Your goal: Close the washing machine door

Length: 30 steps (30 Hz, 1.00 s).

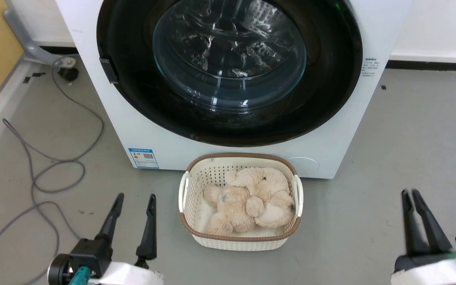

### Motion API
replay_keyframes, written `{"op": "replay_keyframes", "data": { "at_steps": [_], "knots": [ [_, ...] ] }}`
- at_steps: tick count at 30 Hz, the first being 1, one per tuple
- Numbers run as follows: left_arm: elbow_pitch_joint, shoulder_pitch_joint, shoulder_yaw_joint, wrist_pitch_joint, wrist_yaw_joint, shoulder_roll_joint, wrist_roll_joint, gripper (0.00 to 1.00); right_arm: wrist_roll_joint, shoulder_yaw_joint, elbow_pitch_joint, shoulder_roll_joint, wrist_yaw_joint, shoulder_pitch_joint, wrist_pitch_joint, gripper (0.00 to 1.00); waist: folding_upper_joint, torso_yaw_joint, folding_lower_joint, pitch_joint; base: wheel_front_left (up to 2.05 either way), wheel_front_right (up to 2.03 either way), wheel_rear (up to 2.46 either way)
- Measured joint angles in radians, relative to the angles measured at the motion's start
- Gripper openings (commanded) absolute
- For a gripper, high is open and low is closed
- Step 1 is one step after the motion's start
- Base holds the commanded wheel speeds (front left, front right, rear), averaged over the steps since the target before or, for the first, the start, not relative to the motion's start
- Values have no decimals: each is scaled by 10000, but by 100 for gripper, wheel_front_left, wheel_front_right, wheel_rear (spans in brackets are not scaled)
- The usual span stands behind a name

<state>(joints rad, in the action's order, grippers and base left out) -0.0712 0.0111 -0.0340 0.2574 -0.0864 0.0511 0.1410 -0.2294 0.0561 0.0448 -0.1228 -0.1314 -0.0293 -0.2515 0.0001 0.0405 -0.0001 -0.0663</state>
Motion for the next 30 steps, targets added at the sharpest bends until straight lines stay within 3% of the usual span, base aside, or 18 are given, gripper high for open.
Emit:
{"op": "replay_keyframes", "data": {
  "at_steps": [1,7,16,17,30],
  "knots": [
    [-25,49,-8,0,0,0,-17,100,105,38,-59,94,0,-125,23,100,0,3,-1,30,0,0,0],
    [-314,98,-167,0,-8,44,-274,100,780,25,-188,324,0,-511,42,100,0,46,0,82,0,0,0],
    [-430,105,-291,0,-17,35,-251,100,894,59,-190,487,0,-589,31,100,0,108,0,242,0,0,0],
    [-433,104,-293,-15,-19,25,-251,0,892,54,-188,487,0,-587,33,0,-1,108,0,244,0,0,0],
    [-395,103,-267,-190,-4,15,-257,0,901,23,-186,487,0,-581,207,0,0,71,0,278,0,0,0]
  ]
}}
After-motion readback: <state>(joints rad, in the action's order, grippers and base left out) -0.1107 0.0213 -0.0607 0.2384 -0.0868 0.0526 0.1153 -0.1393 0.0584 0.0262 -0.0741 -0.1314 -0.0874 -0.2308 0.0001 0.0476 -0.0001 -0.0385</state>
